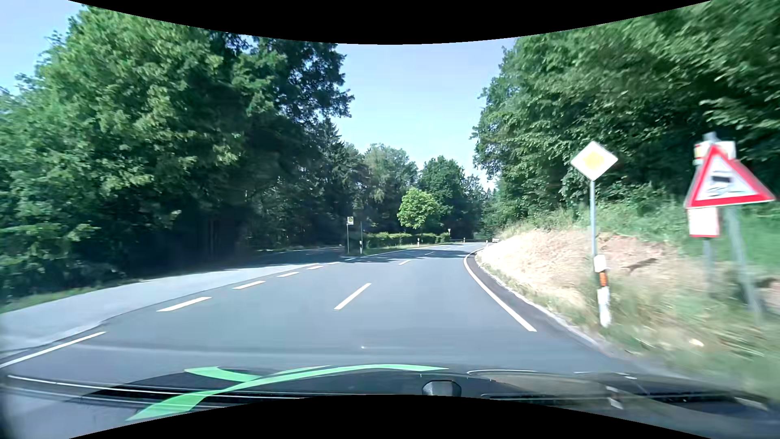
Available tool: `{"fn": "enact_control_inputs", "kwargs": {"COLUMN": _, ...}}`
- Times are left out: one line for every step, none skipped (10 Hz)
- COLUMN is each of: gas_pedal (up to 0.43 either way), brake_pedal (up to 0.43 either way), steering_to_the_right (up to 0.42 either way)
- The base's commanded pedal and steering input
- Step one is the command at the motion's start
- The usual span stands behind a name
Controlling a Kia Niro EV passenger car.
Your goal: Follow the waypoints while adhering to traffic rules and regulations
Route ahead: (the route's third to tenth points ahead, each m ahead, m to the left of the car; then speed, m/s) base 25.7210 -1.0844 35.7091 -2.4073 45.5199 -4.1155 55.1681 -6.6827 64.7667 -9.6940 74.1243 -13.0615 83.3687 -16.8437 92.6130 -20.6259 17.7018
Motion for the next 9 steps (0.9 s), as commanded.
{"fn": "enact_control_inputs", "kwargs": {"gas_pedal": 0.189, "brake_pedal": 0.0, "steering_to_the_right": 0.027}}
{"fn": "enact_control_inputs", "kwargs": {"gas_pedal": 0.189, "brake_pedal": 0.0, "steering_to_the_right": 0.028}}
{"fn": "enact_control_inputs", "kwargs": {"gas_pedal": 0.189, "brake_pedal": 0.0, "steering_to_the_right": 0.03}}
{"fn": "enact_control_inputs", "kwargs": {"gas_pedal": 0.189, "brake_pedal": 0.0, "steering_to_the_right": 0.032}}
{"fn": "enact_control_inputs", "kwargs": {"gas_pedal": 0.189, "brake_pedal": 0.0, "steering_to_the_right": 0.032}}
{"fn": "enact_control_inputs", "kwargs": {"gas_pedal": 0.189, "brake_pedal": 0.0, "steering_to_the_right": 0.032}}
{"fn": "enact_control_inputs", "kwargs": {"gas_pedal": 0.189, "brake_pedal": 0.0, "steering_to_the_right": 0.032}}
{"fn": "enact_control_inputs", "kwargs": {"gas_pedal": 0.189, "brake_pedal": 0.0, "steering_to_the_right": 0.032}}
{"fn": "enact_control_inputs", "kwargs": {"gas_pedal": 0.197, "brake_pedal": 0.0, "steering_to_the_right": 0.032}}
